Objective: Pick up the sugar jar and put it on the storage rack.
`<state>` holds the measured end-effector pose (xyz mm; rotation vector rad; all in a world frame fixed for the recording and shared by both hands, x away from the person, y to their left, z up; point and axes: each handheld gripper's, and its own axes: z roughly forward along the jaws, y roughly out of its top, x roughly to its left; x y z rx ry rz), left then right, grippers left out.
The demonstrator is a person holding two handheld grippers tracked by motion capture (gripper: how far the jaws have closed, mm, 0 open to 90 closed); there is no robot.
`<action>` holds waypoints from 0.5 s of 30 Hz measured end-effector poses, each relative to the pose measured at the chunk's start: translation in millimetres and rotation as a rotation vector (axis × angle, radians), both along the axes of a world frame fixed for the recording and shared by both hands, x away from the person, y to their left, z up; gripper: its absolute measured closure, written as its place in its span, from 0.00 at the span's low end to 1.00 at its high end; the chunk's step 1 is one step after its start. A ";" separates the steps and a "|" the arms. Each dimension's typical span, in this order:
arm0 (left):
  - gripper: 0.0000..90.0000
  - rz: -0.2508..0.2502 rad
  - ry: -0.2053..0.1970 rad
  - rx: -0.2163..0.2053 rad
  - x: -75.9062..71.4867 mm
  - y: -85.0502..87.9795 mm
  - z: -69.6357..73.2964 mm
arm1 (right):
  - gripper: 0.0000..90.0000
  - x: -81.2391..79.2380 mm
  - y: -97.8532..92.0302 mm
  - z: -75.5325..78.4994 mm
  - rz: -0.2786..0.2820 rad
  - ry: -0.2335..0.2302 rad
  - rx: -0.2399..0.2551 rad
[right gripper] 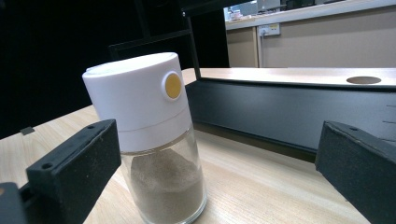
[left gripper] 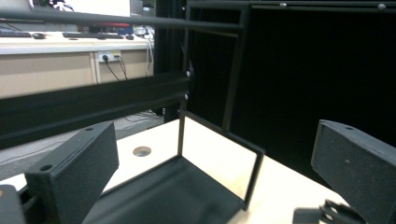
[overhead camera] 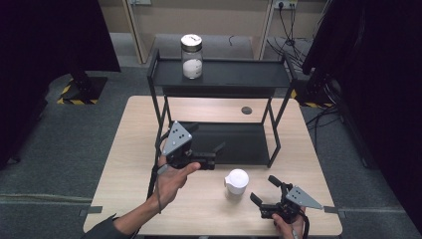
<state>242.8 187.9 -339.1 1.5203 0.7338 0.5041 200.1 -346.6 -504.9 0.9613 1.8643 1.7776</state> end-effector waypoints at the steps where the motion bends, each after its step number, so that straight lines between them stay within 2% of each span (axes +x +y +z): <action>1: 0.00 -0.003 0.002 -0.004 -1.3 1.2 -4.1 | 0.01 0.0 0.0 -0.1 0.000 -0.001 0.000; 6: 0.00 -0.005 -0.011 0.010 -8.9 4.9 -23.2 | 0.01 -0.1 0.0 0.0 -0.001 -0.001 -0.001; 13: 0.00 -0.014 -0.008 0.003 -17.4 12.9 -47.7 | 0.01 -0.1 0.4 -0.1 0.001 -0.003 -0.002; 15: 0.00 -0.008 -0.017 0.018 -21.3 13.6 -52.7 | 0.01 0.1 0.4 -0.1 0.000 -0.002 -0.003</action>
